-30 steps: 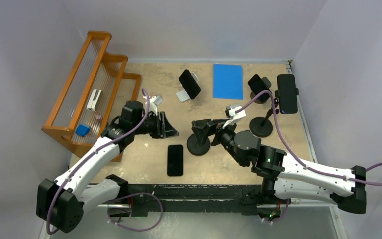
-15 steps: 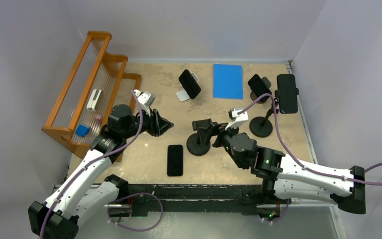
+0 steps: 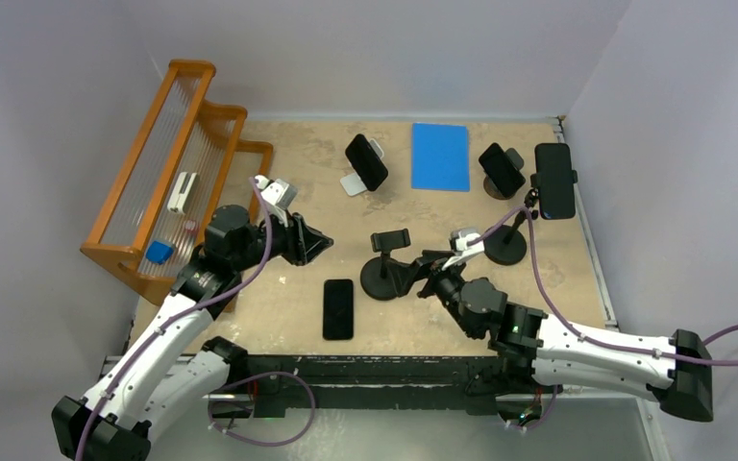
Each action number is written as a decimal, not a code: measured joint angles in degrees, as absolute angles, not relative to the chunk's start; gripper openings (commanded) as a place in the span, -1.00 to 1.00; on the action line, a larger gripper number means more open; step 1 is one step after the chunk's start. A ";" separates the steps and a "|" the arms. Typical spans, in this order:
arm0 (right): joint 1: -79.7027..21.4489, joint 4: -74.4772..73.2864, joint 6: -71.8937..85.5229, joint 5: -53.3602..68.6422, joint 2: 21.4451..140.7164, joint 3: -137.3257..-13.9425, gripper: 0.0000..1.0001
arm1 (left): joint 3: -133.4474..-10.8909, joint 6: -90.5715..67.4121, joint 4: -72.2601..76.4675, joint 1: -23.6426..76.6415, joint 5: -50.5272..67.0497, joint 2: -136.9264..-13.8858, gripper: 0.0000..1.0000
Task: Remove the phone from the phone stand
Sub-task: Pick up the phone stand at the center of the board.
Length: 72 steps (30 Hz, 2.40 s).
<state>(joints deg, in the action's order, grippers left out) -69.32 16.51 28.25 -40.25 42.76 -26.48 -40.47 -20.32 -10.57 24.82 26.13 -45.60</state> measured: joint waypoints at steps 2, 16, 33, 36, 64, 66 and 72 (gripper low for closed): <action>-69.30 19.79 26.83 -39.40 42.44 -23.99 0.88 | -40.47 -20.29 -10.63 24.82 26.11 -45.50 -0.27; -69.30 51.75 18.72 -38.02 59.96 -13.30 0.66 | -40.47 -19.92 -11.68 24.82 25.12 -45.06 -0.28; -69.30 81.87 12.71 -39.62 78.41 -11.88 0.32 | -40.47 -19.90 -11.75 24.82 25.04 -44.91 -0.27; -69.30 84.64 11.40 -40.69 81.08 -11.99 0.28 | -40.47 -19.90 -11.77 24.82 25.04 -44.91 -0.28; -66.92 90.74 4.03 -42.94 92.51 -17.10 -0.19 | -40.47 -19.90 -11.88 24.82 25.06 -45.01 -0.27; -66.70 90.72 3.90 -42.92 92.86 -17.28 -0.31 | -40.47 -19.90 -11.90 24.82 25.06 -45.01 -0.27; -66.67 90.32 2.87 -42.78 92.60 -17.47 -0.78 | -40.47 -19.90 -11.88 24.82 25.08 -45.01 -0.27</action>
